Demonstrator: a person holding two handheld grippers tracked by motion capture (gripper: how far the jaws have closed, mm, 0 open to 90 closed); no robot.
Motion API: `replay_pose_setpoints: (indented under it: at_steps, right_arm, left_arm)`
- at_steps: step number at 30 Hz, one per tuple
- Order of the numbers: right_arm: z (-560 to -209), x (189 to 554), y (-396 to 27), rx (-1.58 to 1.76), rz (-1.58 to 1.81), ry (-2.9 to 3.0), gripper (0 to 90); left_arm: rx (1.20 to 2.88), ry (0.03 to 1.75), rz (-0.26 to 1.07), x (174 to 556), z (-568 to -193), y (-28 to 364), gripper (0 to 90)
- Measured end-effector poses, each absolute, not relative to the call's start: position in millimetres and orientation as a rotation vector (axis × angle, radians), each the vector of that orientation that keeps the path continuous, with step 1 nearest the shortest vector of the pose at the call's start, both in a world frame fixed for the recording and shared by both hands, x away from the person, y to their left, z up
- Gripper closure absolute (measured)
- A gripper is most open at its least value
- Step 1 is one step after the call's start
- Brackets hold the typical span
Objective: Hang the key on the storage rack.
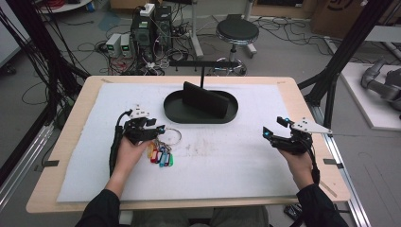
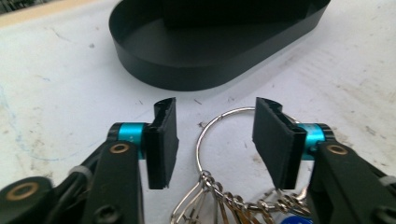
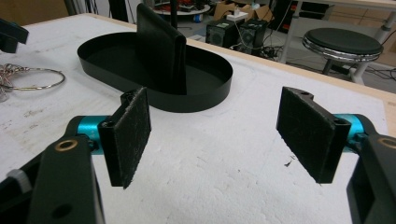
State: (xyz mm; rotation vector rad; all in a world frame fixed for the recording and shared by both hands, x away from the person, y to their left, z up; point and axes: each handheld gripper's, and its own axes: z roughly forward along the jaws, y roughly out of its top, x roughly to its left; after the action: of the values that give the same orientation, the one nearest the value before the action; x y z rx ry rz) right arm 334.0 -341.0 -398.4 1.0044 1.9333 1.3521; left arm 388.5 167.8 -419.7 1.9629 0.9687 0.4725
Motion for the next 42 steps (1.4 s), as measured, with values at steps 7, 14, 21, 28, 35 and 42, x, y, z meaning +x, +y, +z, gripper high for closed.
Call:
replay_pose_setpoints:
  at_steps: [7,14,21,28,35,42]
  right_arm:
    - [-399,335,-339,1.003,1.353,1.942,26.6]
    - [-400,336,-339,0.999,1.354,1.948,26.7]
    - [-400,336,-339,1.005,1.353,1.947,26.8]
    - [-399,335,-341,1.002,1.357,1.937,27.0]
    - [-399,335,-341,1.006,1.36,1.932,27.0]
    - [-398,335,-340,1.003,1.364,1.93,27.0]
  left_arm:
    - [2.072,1.017,0.451,404,-434,157,61.9]
    - [2.143,1.048,0.455,407,-441,154,72.9]
    - [2.188,1.008,0.53,400,-441,144,85.6]
    - [2.098,0.975,0.521,395,-432,149,86.0]
    - [1.964,0.874,0.595,376,-408,151,86.2]
    - [1.889,0.748,0.624,348,-401,147,86.2]
